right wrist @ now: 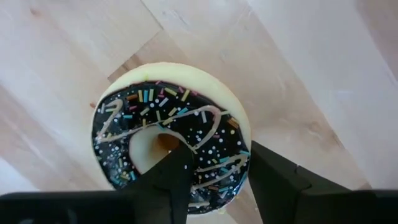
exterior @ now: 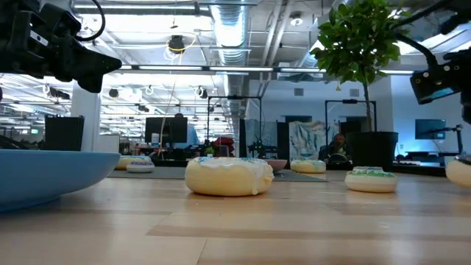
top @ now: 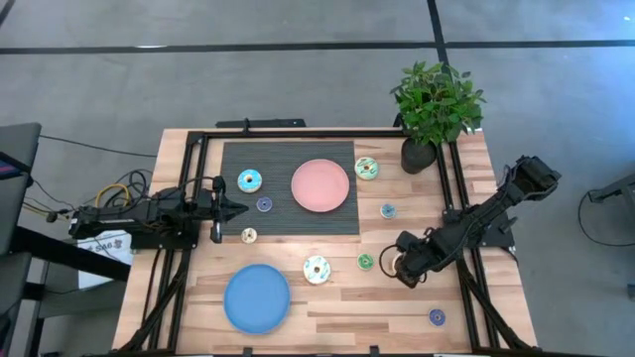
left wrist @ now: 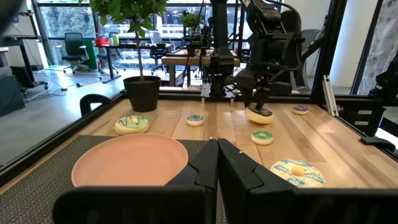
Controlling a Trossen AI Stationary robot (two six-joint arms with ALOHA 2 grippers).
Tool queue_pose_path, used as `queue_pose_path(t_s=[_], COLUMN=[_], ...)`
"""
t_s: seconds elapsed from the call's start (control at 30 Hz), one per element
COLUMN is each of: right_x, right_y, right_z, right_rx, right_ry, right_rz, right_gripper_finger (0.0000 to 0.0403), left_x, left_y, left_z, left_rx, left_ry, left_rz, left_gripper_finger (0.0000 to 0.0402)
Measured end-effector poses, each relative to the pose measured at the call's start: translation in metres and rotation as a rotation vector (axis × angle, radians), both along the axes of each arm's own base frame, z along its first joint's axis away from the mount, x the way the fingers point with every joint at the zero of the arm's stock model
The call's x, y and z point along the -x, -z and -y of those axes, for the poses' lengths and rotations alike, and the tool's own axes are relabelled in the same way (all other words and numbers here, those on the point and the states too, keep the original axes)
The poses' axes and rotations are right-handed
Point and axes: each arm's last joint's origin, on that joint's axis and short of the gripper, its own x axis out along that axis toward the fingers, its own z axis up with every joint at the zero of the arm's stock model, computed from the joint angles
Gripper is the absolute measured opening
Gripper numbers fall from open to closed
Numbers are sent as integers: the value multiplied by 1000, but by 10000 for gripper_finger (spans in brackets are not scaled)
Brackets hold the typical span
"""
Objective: Pick & Place donuts
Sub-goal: Put the large black donut on the pink plate
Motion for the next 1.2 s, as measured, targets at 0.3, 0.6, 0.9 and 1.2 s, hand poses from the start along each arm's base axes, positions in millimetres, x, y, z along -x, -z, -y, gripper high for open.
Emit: queue_pose_path(t_s=[0.3,0.6,0.9,1.2], right_x=[-8,-50,-105,-192], right_y=[-15,-62,-127,-142], right_z=[12,27,81,149], right_rx=[-32,-15,79,196], right_ry=[117,177,142,106], right_rz=[76,278,481,498], right_gripper_finger=[124,123,123,123], left_x=[0,0,0,0], left_y=[0,0,0,0], left_z=[0,0,0,0], left_rx=[0,0,0,0], left_ry=[0,0,0,0], left_rz=[0,0,0,0], left_gripper_finger=[0,0,0,0])
